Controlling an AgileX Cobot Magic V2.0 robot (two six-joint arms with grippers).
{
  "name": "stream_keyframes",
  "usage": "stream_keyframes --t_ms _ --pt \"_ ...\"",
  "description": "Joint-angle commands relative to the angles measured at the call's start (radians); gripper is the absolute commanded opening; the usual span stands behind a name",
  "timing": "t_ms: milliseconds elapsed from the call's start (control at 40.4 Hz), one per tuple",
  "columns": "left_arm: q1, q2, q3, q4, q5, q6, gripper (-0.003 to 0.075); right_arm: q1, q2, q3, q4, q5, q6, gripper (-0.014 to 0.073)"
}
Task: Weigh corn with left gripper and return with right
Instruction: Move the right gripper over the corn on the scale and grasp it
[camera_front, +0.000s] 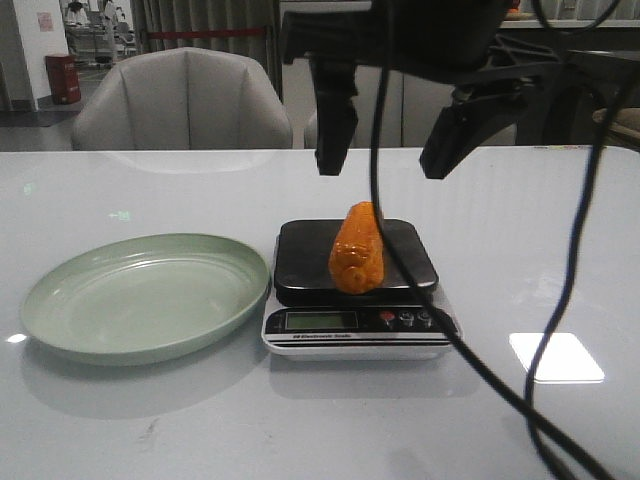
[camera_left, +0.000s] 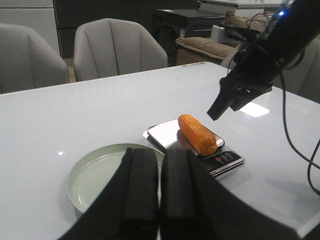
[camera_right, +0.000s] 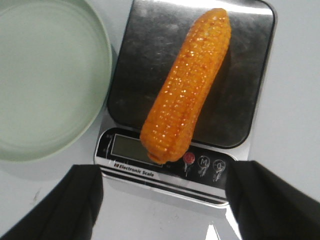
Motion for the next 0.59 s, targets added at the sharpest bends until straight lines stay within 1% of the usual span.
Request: stream_keyframes --t_ms 0,223,347,495,569 --pt "0.002 -0.015 -0.022 0.006 -0.082 -0.003 0.0121 0.008 0.022 -0.087 -0.048 0.004 0.096 0.0606" --pt "0.002 -0.015 -0.022 0.006 -0.082 -0.003 0.0121 0.008 0.148 -0.176 -0.048 0.072 0.189 0.0606" --pt "0.002 -0.015 -0.022 0.006 -0.082 -0.003 0.0121 0.008 0.201 -0.211 -0.047 0.107 0.197 0.0606" --pt "0.002 -0.015 -0.022 0.006 -0.082 -0.003 0.0121 0.006 0.244 -0.215 -0.047 0.116 0.213 0.0605" --pt "0.002 -0.015 -0.022 0.006 -0.082 -0.003 0.0121 0.006 0.255 -0.215 -0.046 0.107 0.218 0.0579"
